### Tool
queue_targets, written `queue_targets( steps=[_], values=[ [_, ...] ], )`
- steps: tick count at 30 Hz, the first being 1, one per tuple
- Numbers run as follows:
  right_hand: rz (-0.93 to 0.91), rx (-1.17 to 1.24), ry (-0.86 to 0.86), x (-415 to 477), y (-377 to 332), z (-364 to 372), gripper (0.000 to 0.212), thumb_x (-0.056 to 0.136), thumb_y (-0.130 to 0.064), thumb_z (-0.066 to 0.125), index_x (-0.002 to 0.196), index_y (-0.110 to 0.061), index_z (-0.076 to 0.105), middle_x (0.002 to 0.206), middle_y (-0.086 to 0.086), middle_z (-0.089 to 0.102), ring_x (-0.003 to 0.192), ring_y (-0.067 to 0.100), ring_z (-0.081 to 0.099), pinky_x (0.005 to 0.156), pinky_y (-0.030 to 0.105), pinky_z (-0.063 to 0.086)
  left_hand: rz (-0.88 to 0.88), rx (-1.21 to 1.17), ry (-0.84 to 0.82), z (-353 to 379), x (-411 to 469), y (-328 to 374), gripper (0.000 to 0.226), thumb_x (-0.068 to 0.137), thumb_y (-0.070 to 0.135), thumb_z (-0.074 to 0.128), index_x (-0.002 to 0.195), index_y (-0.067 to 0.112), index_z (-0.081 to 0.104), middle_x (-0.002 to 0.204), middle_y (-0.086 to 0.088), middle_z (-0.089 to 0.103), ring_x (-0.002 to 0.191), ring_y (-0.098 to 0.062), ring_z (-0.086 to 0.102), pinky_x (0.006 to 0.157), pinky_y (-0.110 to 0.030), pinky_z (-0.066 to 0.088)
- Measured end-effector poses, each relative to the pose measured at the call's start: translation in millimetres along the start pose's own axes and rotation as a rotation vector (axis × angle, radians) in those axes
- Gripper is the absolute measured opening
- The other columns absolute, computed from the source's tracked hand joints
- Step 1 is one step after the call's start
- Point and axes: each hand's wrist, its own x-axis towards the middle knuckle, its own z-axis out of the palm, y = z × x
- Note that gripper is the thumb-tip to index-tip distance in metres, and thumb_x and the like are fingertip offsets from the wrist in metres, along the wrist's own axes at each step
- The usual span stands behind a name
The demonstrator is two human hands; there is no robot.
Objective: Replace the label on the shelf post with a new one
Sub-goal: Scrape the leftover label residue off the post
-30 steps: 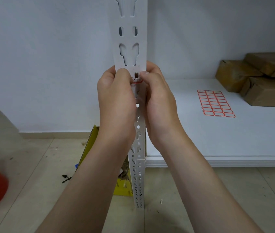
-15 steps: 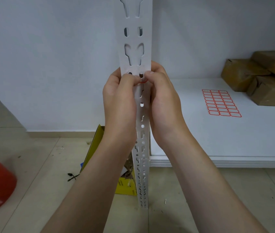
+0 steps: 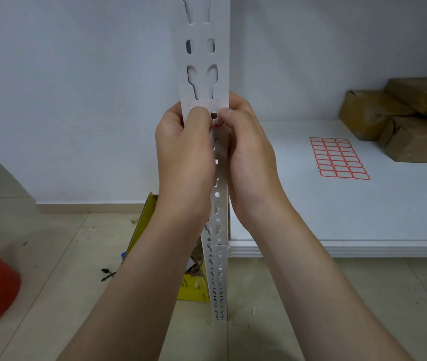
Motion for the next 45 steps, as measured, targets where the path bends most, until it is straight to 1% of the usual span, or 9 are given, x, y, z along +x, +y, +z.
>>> queue_targets(
  steps=[10, 18, 21, 24, 26, 30, 35, 38, 45],
  values=[
    [-0.005, -0.029, 0.010, 1, 2, 0, 0.023, 0.108, -0.018, 0.047, 0.114, -0.025, 0.068, 0.077, -0.019, 0.069, 0.067, -0.006, 0.064, 0.068, 0.021, 0.047, -0.016, 0.014, 0.003, 0, 2, -1, 0.029, 0.096, 0.001, 0.045, 0.072, 0.016, 0.051, 0.074, -0.010, 0.047, 0.073, -0.025, 0.046, 0.057, -0.031, 0.039],
    [-0.023, 0.000, 0.006, 2, 5, 0, 0.025, 0.105, -0.019, 0.046, 0.114, -0.025, 0.068, 0.100, -0.006, 0.076, 0.083, 0.002, 0.071, 0.078, 0.026, 0.052, 0.012, 0.072, 0.037, -2, 5, -8, 0.034, 0.091, -0.010, 0.041, 0.082, 0.015, 0.061, 0.057, 0.012, 0.058, 0.053, -0.009, 0.053, 0.048, -0.018, 0.042],
    [-0.007, 0.045, 0.002, 5, 7, -2, 0.025, 0.099, -0.024, 0.049, 0.114, -0.024, 0.069, 0.107, 0.000, 0.078, 0.088, 0.011, 0.073, 0.077, 0.030, 0.055, -0.024, 0.000, 0.005, -6, 6, -8, 0.030, 0.080, -0.005, 0.044, 0.098, 0.005, 0.066, 0.079, -0.001, 0.070, 0.074, -0.020, 0.064, 0.063, -0.027, 0.050],
    [-0.011, 0.081, 0.020, 8, 8, -7, 0.033, 0.089, -0.033, 0.051, 0.114, -0.027, 0.072, 0.114, 0.004, 0.080, 0.095, 0.019, 0.075, 0.085, 0.044, 0.060, -0.059, -0.131, 0.049, -16, 4, 0, 0.051, 0.078, 0.004, 0.044, 0.124, 0.009, 0.067, 0.117, -0.010, 0.076, 0.109, -0.036, 0.072, 0.090, -0.046, 0.057],
    [-0.035, 0.052, 0.072, 7, 8, -10, 0.032, 0.089, -0.037, 0.050, 0.112, -0.031, 0.073, 0.106, -0.004, 0.080, 0.087, 0.012, 0.075, 0.081, 0.040, 0.060, 0.011, -0.121, 0.178, -25, 5, 5, 0.040, 0.090, 0.002, 0.043, 0.108, 0.019, 0.073, 0.119, -0.002, 0.077, 0.114, -0.026, 0.073, 0.100, -0.047, 0.058],
    [-0.067, -0.035, 0.181, 3, 7, -14, 0.025, 0.106, -0.033, 0.048, 0.114, -0.026, 0.071, 0.107, -0.007, 0.078, 0.090, 0.010, 0.074, 0.080, 0.030, 0.058, 0.063, -0.051, 0.310, -42, 11, 9, 0.042, 0.096, 0.010, 0.054, 0.063, 0.028, 0.074, 0.094, 0.012, 0.081, 0.099, -0.010, 0.077, 0.097, -0.046, 0.061],
    [-0.191, -0.056, 0.210, 2, 7, -14, 0.023, 0.108, -0.015, 0.052, 0.101, -0.025, 0.072, 0.094, -0.011, 0.078, 0.086, 0.008, 0.073, 0.077, 0.024, 0.058, 0.090, 0.024, 0.266, -43, 8, 8, 0.026, 0.099, 0.018, 0.064, 0.080, 0.027, 0.079, 0.088, 0.009, 0.080, 0.101, -0.014, 0.076, 0.099, -0.044, 0.060],
    [-0.305, -0.125, 0.209, -1, 10, -12, 0.013, 0.100, -0.019, 0.064, 0.110, -0.023, 0.070, 0.106, -0.007, 0.076, 0.092, 0.004, 0.073, 0.080, 0.023, 0.059, 0.080, 0.046, 0.235, -43, 7, 7, 0.015, 0.098, 0.022, 0.069, 0.089, 0.027, 0.080, 0.092, 0.010, 0.081, 0.097, -0.008, 0.076, 0.097, -0.039, 0.061],
    [-0.374, -0.462, 0.141, -5, 6, -2, 0.067, 0.085, -0.028, 0.092, 0.135, -0.030, 0.048, 0.123, -0.005, 0.072, 0.107, 0.008, 0.073, 0.083, 0.018, 0.061, 0.078, 0.141, 0.123, -49, 13, 2, 0.013, 0.100, 0.032, 0.068, 0.098, 0.023, 0.078, 0.095, 0.007, 0.081, 0.098, -0.012, 0.077, 0.093, -0.043, 0.064]
  ],
)
